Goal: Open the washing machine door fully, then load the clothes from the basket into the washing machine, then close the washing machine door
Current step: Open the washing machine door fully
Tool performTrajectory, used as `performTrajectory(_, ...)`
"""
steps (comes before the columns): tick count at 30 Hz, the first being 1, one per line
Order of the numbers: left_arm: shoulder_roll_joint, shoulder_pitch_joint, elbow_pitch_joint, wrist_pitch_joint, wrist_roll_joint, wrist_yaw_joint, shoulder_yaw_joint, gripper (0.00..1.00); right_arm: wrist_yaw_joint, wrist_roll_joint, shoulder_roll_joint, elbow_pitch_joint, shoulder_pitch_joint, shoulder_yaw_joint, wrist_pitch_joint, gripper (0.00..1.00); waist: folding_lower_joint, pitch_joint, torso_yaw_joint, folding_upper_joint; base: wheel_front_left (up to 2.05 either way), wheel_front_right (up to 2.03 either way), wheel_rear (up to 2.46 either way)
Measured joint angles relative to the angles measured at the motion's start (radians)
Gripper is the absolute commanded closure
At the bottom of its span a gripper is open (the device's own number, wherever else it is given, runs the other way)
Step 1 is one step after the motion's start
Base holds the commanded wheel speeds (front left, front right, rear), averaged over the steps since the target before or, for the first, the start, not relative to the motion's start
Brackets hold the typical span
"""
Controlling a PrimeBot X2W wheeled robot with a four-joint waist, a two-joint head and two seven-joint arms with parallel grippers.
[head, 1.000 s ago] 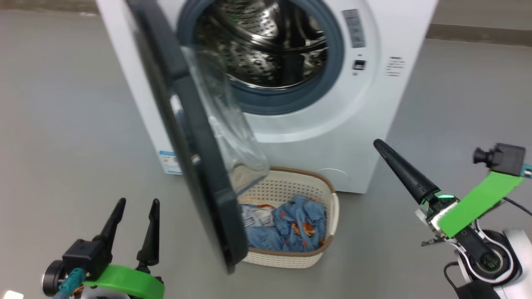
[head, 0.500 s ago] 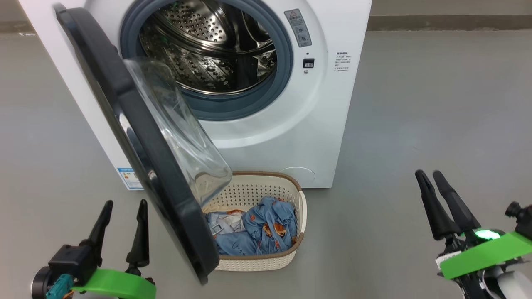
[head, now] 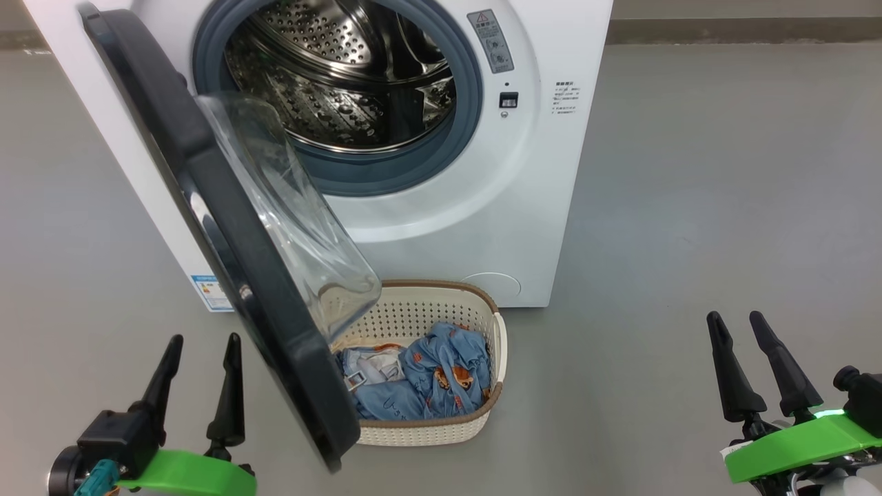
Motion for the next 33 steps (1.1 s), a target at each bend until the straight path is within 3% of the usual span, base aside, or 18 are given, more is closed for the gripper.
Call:
performTrajectory(11,-0.001,0.0,0.001,0.0,0.002,0.0,-0.009,0.0,0.0,-0.076,0.01,0.043,-0.002,-0.007,0.0,0.0,0.0,0.01,0.012,0.0,0.0,0.0,0.0)
performTrajectory(33,-0.005,-0.001,0.006,0.0,0.002,0.0,-0.013,0.0,0.0,-0.088,0.012,0.062,-0.011,0.007,0.0,0.0,0.0,0.011,0.013,0.0,0.0,0.0,0.0)
